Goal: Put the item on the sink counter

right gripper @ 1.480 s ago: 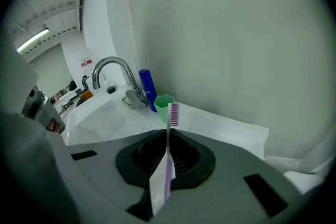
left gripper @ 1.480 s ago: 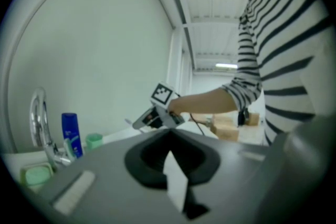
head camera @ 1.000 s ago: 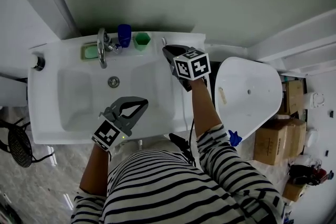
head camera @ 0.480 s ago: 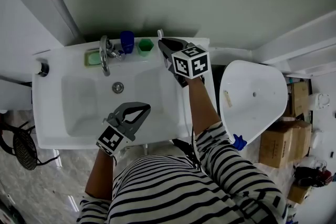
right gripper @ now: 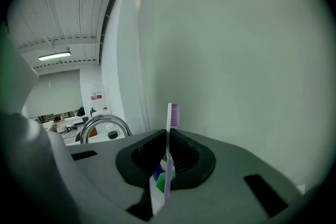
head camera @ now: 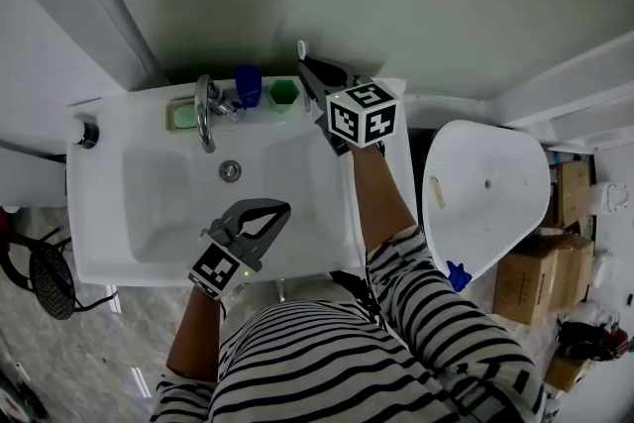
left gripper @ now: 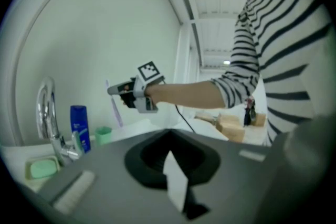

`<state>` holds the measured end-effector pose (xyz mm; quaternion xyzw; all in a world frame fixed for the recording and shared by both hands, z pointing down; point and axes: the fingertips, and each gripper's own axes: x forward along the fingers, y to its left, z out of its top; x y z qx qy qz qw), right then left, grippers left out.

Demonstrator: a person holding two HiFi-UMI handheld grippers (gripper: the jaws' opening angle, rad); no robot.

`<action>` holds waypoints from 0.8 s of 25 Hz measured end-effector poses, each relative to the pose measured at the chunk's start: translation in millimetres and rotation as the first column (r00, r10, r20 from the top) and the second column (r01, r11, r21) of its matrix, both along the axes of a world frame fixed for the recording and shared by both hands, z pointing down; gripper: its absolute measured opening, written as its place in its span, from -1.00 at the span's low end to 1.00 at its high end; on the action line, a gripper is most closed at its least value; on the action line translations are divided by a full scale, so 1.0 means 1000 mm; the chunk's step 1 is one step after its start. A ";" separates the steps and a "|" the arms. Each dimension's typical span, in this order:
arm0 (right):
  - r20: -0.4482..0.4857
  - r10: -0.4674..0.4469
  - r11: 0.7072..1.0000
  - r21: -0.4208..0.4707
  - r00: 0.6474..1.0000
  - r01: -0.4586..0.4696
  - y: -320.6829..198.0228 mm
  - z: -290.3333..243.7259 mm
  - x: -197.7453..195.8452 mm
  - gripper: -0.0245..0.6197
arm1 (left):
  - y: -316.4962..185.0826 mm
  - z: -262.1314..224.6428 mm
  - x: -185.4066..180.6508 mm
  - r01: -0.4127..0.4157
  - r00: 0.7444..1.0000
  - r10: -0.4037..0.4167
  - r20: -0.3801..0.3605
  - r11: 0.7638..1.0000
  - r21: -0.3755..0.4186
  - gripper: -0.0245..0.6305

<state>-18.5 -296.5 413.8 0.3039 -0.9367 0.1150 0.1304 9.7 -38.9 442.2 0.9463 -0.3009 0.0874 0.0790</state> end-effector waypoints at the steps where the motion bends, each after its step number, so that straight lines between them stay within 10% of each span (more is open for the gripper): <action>1: 0.014 0.001 1.000 0.008 1.000 -0.001 -0.002 -0.002 -0.002 -0.85 | -0.001 0.001 -0.001 0.002 1.000 -0.002 0.001 1.000 -0.002 -0.91; 20: 0.088 0.019 0.999 0.028 0.996 -0.021 -0.032 0.040 -0.031 -0.85 | -0.016 0.011 -0.015 0.041 0.999 -0.041 -0.004 0.999 -0.025 -0.91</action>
